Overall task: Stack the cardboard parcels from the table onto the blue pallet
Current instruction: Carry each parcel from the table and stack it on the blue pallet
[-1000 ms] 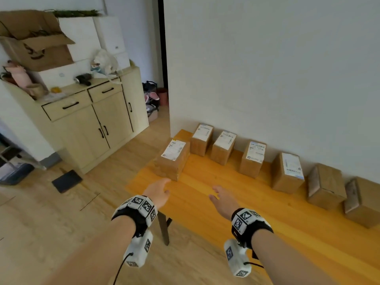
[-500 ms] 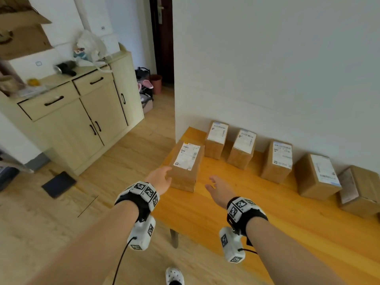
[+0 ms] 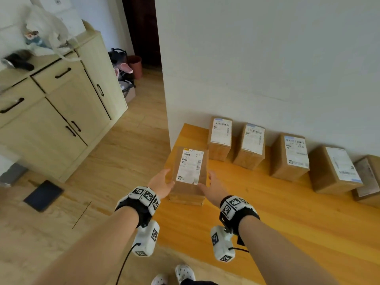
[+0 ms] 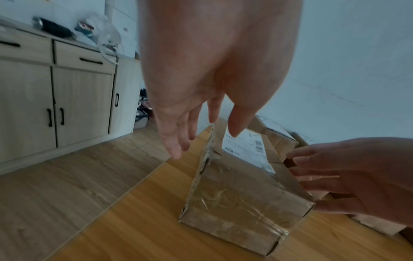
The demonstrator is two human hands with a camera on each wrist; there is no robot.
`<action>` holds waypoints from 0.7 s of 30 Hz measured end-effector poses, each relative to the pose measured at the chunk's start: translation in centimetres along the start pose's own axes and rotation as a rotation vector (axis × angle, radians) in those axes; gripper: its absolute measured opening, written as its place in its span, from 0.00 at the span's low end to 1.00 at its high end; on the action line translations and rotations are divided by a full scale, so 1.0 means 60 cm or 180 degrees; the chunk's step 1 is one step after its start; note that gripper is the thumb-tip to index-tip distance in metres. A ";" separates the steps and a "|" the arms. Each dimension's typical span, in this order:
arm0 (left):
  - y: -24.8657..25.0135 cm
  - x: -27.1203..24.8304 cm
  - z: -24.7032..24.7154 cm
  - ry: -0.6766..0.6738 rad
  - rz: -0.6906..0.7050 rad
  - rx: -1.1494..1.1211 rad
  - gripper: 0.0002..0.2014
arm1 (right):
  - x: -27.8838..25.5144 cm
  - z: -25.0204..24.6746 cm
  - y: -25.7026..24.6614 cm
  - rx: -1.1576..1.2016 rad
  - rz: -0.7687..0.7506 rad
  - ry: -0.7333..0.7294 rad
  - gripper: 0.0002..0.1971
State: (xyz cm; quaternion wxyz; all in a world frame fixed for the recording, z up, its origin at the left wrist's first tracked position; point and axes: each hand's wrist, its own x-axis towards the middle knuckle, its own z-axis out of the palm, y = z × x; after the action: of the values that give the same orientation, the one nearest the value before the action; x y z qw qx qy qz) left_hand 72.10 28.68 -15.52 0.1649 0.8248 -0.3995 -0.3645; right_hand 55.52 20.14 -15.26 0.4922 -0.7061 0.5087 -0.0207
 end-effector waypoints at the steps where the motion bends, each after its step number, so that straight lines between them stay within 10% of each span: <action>1: -0.004 0.007 0.002 -0.0043 0.0002 -0.0042 0.30 | 0.002 0.005 -0.002 0.0214 0.0084 0.0032 0.33; 21: -0.056 0.079 -0.010 -0.1154 0.0006 -0.1335 0.33 | 0.034 0.072 -0.012 0.1285 0.0853 0.0743 0.37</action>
State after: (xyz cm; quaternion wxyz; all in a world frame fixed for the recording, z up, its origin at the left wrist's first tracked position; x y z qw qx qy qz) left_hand 76.33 27.10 -19.21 0.2583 0.6935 -0.3390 -0.5808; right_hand 59.31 21.53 -17.91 0.5594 -0.5128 0.6365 -0.1377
